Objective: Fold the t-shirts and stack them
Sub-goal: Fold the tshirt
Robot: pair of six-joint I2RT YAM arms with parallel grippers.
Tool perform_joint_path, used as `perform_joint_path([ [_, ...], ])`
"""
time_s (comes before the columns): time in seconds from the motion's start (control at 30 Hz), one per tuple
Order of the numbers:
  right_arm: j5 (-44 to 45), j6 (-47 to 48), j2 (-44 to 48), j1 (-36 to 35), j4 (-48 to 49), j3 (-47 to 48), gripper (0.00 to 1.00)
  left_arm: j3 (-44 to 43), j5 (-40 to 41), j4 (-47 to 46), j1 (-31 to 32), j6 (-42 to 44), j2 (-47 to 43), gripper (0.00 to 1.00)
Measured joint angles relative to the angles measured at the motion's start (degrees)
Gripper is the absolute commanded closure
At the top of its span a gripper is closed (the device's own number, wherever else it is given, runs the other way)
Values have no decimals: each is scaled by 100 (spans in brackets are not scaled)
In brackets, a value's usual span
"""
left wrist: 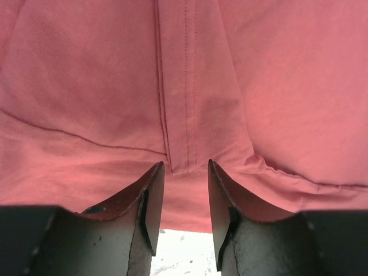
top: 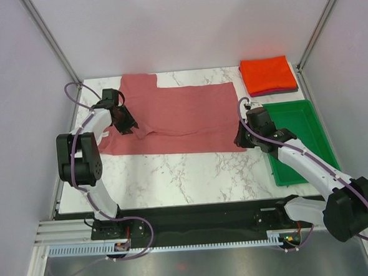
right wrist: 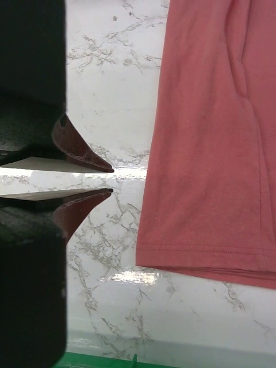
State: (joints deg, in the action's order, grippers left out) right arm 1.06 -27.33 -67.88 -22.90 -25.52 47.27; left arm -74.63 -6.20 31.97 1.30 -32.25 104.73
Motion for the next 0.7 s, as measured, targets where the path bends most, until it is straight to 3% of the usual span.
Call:
perform_joint_path([
  [0.3,-42,85,0,0,-11,7,76,162,57,-214,44,-302,420,61],
  [0.53,-42,107,0,0,-17,7,76,155,164,-254,122,-376,511,69],
  [0.7,-39,107,0,0,-17,4,76,151,260,-256,173,-380,516,67],
])
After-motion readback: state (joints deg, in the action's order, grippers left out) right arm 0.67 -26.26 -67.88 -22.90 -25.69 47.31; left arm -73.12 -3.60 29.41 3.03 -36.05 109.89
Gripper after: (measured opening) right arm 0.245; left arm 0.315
